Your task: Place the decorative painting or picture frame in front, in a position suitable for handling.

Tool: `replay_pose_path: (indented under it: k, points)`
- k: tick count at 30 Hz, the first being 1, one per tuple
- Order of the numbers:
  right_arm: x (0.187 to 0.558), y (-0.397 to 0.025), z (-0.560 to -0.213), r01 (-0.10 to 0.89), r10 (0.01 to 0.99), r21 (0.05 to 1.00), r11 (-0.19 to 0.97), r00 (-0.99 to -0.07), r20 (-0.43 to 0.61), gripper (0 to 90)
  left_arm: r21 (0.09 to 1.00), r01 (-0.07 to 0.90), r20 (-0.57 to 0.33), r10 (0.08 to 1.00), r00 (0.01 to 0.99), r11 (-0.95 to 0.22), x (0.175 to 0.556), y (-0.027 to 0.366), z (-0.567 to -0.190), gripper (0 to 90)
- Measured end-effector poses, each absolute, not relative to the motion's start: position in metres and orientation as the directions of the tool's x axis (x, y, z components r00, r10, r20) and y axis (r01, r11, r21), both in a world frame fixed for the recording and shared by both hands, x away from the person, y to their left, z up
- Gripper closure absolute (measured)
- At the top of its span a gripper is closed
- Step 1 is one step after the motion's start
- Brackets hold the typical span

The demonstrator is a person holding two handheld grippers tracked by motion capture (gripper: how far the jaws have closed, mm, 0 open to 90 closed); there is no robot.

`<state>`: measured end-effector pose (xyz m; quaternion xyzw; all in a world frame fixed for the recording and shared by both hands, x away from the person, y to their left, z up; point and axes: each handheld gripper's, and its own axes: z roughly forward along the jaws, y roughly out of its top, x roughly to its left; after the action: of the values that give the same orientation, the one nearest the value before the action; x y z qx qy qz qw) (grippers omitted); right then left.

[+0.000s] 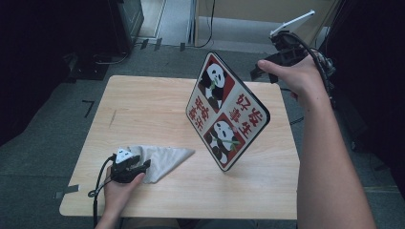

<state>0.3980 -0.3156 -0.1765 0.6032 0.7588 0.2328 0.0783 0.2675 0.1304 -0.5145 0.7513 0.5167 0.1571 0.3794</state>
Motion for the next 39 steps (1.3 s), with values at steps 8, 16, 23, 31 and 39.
replay_pose_path:
  k: [8,16,23,31,39]
  points:
    - [0.395,-0.328,-0.179,0.880,0.958,0.450,0.155,-0.245,0.150,20.9,0.732,0.657,-0.154,0.896,0.418,-0.181,0.267,0.130,-0.515,48.9]
    - [0.395,-0.339,-0.190,0.885,0.965,0.447,0.133,-0.218,0.145,20.1,0.733,0.657,-0.156,0.896,0.416,-0.178,0.267,0.130,-0.515,48.9]
    - [0.395,-0.344,-0.196,0.884,0.969,0.453,0.117,-0.201,0.142,20.1,0.732,0.657,-0.155,0.895,0.417,-0.179,0.267,0.130,-0.515,48.9]
    - [0.395,-0.356,-0.212,0.891,0.974,0.445,0.093,-0.174,0.145,20.3,0.732,0.657,-0.158,0.895,0.418,-0.178,0.268,0.130,-0.515,48.9]
    - [0.394,-0.360,-0.230,0.894,0.974,0.441,0.080,-0.165,0.157,20.5,0.732,0.657,-0.154,0.895,0.419,-0.181,0.268,0.130,-0.515,48.9]
